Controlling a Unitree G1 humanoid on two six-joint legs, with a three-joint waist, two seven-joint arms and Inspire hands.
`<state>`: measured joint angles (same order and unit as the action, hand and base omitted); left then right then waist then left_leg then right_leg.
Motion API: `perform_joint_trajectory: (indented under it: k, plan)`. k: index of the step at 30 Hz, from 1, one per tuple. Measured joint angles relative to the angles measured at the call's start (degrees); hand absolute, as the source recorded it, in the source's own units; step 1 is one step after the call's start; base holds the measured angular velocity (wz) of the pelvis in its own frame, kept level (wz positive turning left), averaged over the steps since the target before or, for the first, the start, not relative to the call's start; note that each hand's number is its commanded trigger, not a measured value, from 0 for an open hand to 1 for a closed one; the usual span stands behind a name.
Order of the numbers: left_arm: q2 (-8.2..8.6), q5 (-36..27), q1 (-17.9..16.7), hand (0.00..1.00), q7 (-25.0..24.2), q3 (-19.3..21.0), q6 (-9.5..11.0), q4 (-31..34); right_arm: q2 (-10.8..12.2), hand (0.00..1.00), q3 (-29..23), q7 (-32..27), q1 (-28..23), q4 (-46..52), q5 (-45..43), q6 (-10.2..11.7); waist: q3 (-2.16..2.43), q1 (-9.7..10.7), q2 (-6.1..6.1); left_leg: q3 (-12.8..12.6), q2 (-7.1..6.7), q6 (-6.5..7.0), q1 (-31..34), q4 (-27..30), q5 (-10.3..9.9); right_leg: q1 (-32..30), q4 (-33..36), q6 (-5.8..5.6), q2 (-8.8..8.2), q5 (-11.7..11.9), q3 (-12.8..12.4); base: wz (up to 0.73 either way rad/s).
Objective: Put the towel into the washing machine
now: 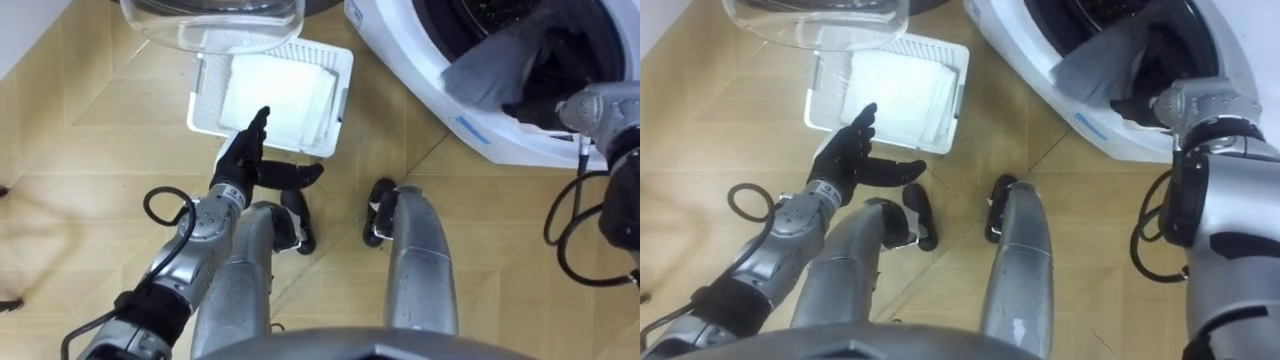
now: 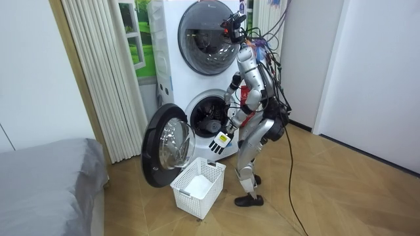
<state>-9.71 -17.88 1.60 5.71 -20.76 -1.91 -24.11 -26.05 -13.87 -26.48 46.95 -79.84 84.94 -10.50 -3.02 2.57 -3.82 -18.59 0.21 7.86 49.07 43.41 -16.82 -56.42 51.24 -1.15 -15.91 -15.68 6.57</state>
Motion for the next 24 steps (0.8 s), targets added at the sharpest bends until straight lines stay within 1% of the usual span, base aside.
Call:
perform_joint_trajectory:
  k: [4, 5, 6, 7, 9, 11, 13, 14, 16, 18, 19, 21, 22, 24]
  plan:
    - [0.09, -0.01, -0.26, 0.0, -0.23, -1.13, 0.34, -0.04, 0.0, 0.0, -0.07, -2.9, 0.0, 1.31, 0.03, 2.48, 0.0, -0.91, 0.91, 0.03, 0.08, 0.01, -0.16, 0.02, 0.0, 0.36, -0.27, -0.09, 0.01, 0.12, 0.24, 0.0]
    - [0.26, 0.0, -0.34, 0.0, -0.45, -1.5, 0.75, -0.06, 0.0, 0.0, -0.79, -4.0, 0.0, 2.05, 0.06, 3.57, 0.01, -1.13, 1.51, 0.02, 0.1, 0.03, -0.36, -0.11, 0.01, 0.62, -0.48, -0.16, 0.01, 0.22, 0.32, 0.0]
    - [0.5, 0.0, -0.57, 0.0, -1.01, -1.54, 1.25, -0.08, 0.0, 0.0, -1.25, -4.98, 0.0, 2.56, 0.18, 4.49, 0.11, -1.33, 2.03, 0.0, 0.08, 0.04, -0.6, -0.15, 0.0, 0.88, -0.53, -0.21, 0.0, 0.25, 0.32, 0.0]
    - [0.59, 0.01, -0.65, 0.0, -1.28, -1.56, 1.57, -0.08, 0.01, 0.0, -1.33, -5.44, 0.0, 2.71, 0.28, 4.87, 0.17, -1.41, 2.23, 0.0, 0.07, 0.04, -0.7, -0.19, 0.0, 0.97, -0.56, -0.21, -0.02, 0.25, 0.33, 0.0]
    - [0.79, -0.08, -0.76, 0.0, -2.01, -2.03, 2.69, -0.07, 0.02, 0.0, -1.47, -7.57, -0.01, 4.01, 0.42, 5.81, 0.16, -1.59, 2.9, -0.01, 0.07, 0.04, -0.94, -0.34, 0.01, 1.24, -0.57, -0.22, -0.02, 0.23, 0.42, 0.05]
    - [1.28, -0.06, -0.56, 0.0, -2.96, -2.09, 3.01, -0.1, 0.04, 0.0, -1.47, -8.72, -0.02, 4.61, 0.24, 6.64, 0.16, -1.6, 3.25, -0.12, -0.02, 0.04, -1.27, -0.6, 0.01, 1.54, -0.59, -0.28, -0.18, 0.2, 0.49, 0.07]
    - [1.72, 0.0, -0.56, 0.0, -4.01, -2.36, 4.34, -0.25, 0.05, 0.0, -1.45, -9.63, -0.05, 4.62, 0.09, 7.25, 0.16, -1.65, 3.94, -0.28, -0.06, 0.05, -2.4, -1.15, 0.02, 2.71, -1.07, -0.4, -0.24, 0.14, 0.65, 0.02]
    - [1.85, 0.0, -0.57, 0.0, -4.15, -2.39, 4.61, -0.29, 0.05, 0.0, -1.45, -9.75, -0.05, 4.67, 0.01, 7.42, 0.13, -1.7, 4.07, -0.44, -0.06, 0.07, -2.73, -1.41, 0.03, 2.97, -1.26, -0.45, -0.24, 0.17, 0.63, 0.0]
    - [2.51, 0.0, -0.28, 0.0, -4.49, -2.32, 5.63, -1.29, 0.13, 0.0, -1.44, -9.89, -0.28, 4.68, -0.13, 8.12, 0.13, -1.9, 4.14, -1.75, -0.01, 0.17, -3.92, -2.42, 0.09, 3.53, -1.61, -0.57, -0.53, 0.18, 0.45, -0.02]
    - [2.51, 0.0, -0.04, 0.0, -5.34, -2.27, 6.08, -1.83, 0.33, 0.0, -1.41, -9.65, -0.85, 4.85, -0.38, 8.64, 0.15, -2.24, 4.19, -1.76, 0.15, 0.17, -4.31, -2.73, 0.1, 4.08, -2.23, -0.62, -0.3, 0.25, 0.6, -0.05]
    - [2.46, 0.04, 0.46, 0.0, -5.56, -2.26, 6.29, -2.41, 0.75, 0.0, -1.39, -8.76, -2.2, 5.2, -1.44, 9.06, 0.15, -2.66, 4.19, -1.64, 0.47, 0.15, -4.91, -2.97, 0.11, 5.05, -2.98, -0.72, 0.09, 0.35, 0.91, 0.0]
    - [2.29, 0.08, 1.26, 0.0, -5.92, -2.31, 6.56, -4.17, 1.51, 0.0, -0.8, -6.93, -4.39, 5.45, -2.79, 10.13, 0.15, -3.11, 4.2, -1.61, 0.63, 0.14, -6.56, -3.74, 0.11, 7.07, -4.11, -0.76, 0.13, 0.38, 1.65, 0.0]
    - [2.16, 0.08, 1.31, 0.0, -5.92, -2.3, 6.57, -4.45, 1.76, 0.0, -0.77, -6.33, -5.16, 5.84, -3.09, 10.32, 0.15, -3.19, 4.2, -1.6, 0.62, 0.11, -7.17, -3.86, 0.12, 7.77, -4.6, -0.83, 0.16, 0.42, 1.86, 0.0]
    - [1.51, 0.89, 1.33, 0.0, -5.95, -2.53, 7.03, -5.7, 2.65, 0.0, 1.39, -2.8, -8.79, 6.95, -3.2, 10.49, 0.1, -3.2, 4.14, -1.52, 0.61, 0.01, -9.82, -5.5, 0.07, 10.72, -6.17, -1.04, 0.36, 0.51, 2.46, -0.05]
